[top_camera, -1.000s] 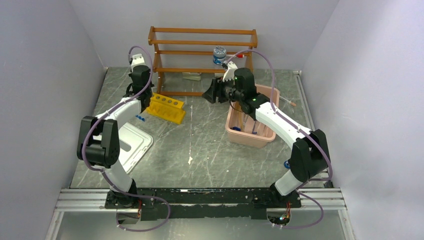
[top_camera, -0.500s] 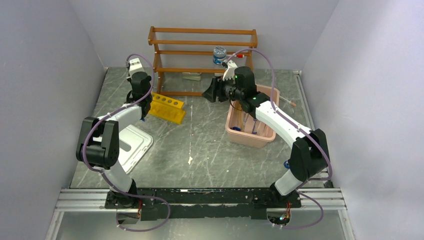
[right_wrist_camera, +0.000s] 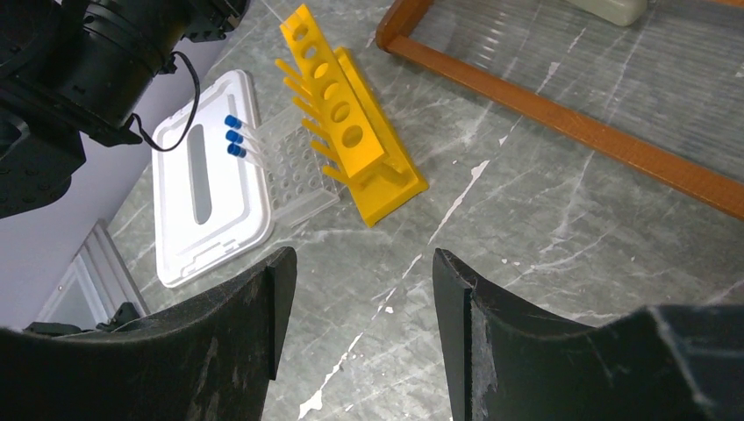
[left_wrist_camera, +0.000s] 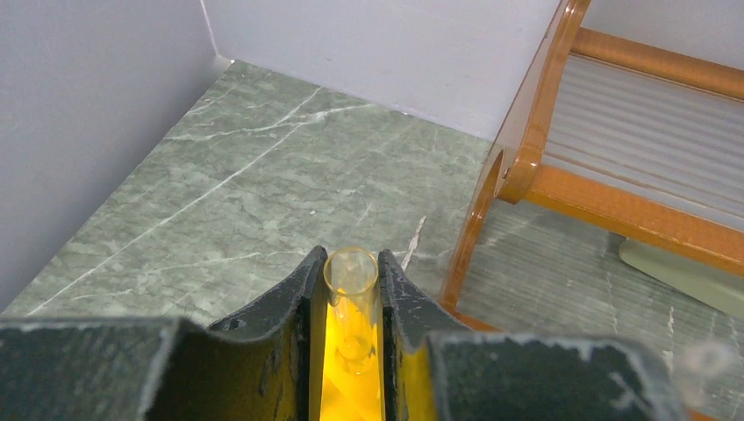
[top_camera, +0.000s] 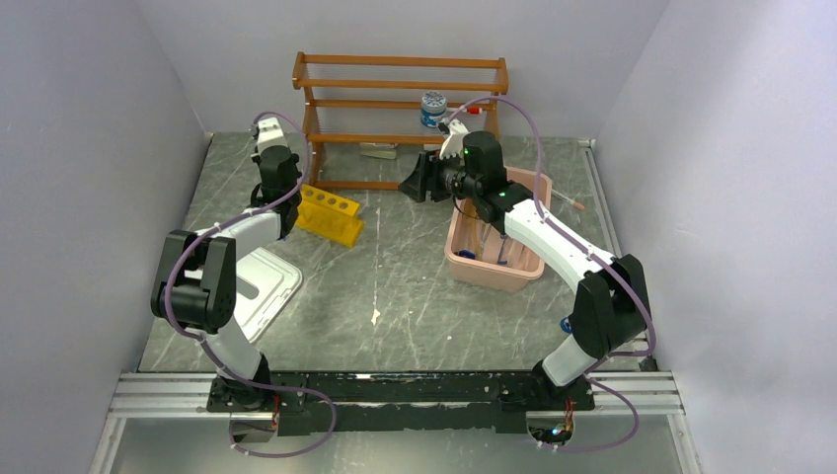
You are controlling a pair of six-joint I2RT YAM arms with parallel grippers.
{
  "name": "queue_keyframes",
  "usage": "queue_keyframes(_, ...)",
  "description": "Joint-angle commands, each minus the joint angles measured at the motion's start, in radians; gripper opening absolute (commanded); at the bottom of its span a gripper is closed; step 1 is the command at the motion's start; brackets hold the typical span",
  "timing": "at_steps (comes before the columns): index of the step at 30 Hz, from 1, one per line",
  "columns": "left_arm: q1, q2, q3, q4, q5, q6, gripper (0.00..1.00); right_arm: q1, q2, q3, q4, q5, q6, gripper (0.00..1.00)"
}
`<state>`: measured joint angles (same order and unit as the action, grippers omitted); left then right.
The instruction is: Organize the chemistry lab equipment
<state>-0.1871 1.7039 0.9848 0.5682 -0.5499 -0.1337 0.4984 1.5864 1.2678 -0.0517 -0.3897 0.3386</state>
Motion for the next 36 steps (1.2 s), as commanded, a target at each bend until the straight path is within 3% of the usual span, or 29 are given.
queue_keyframes(1, 0.003, 0.024, -0.002, -0.023, -0.014, 0.030, 0.23, -0.009, -0.007, 0.019, 0.005, -0.005, 0.015, 0.61)
queue_keyframes(5, 0.003, 0.014, 0.028, -0.064, 0.015, 0.018, 0.43, -0.008, -0.012, 0.016, 0.008, -0.009, 0.019, 0.61)
queue_keyframes(11, 0.003, -0.027, 0.114, -0.150, 0.018, -0.007, 0.84, -0.008, -0.024, 0.012, 0.013, -0.008, 0.022, 0.62)
queue_keyframes(14, 0.005, -0.069, 0.173, -0.231, 0.012, -0.025, 0.92, -0.008, -0.033, 0.014, 0.000, 0.014, 0.019, 0.62)
queue_keyframes(20, 0.006, -0.181, 0.282, -0.467, -0.012, -0.099, 0.95, 0.003, -0.059, 0.012, -0.045, 0.100, 0.018, 0.62)
queue_keyframes(23, 0.008, -0.260, 0.338, -0.675, -0.006, -0.200, 0.93, 0.052, -0.065, 0.018, -0.080, 0.193, 0.013, 0.62)
queue_keyframes(28, 0.008, -0.432, 0.363, -0.932, 0.119, -0.304, 0.87, 0.228, -0.028, 0.045, -0.110, 0.317, -0.005, 0.62)
queue_keyframes(36, 0.008, -0.650, 0.442, -1.195, 0.243, -0.384, 0.82, 0.535, 0.197, 0.184, -0.069, 0.385, -0.022, 0.57)
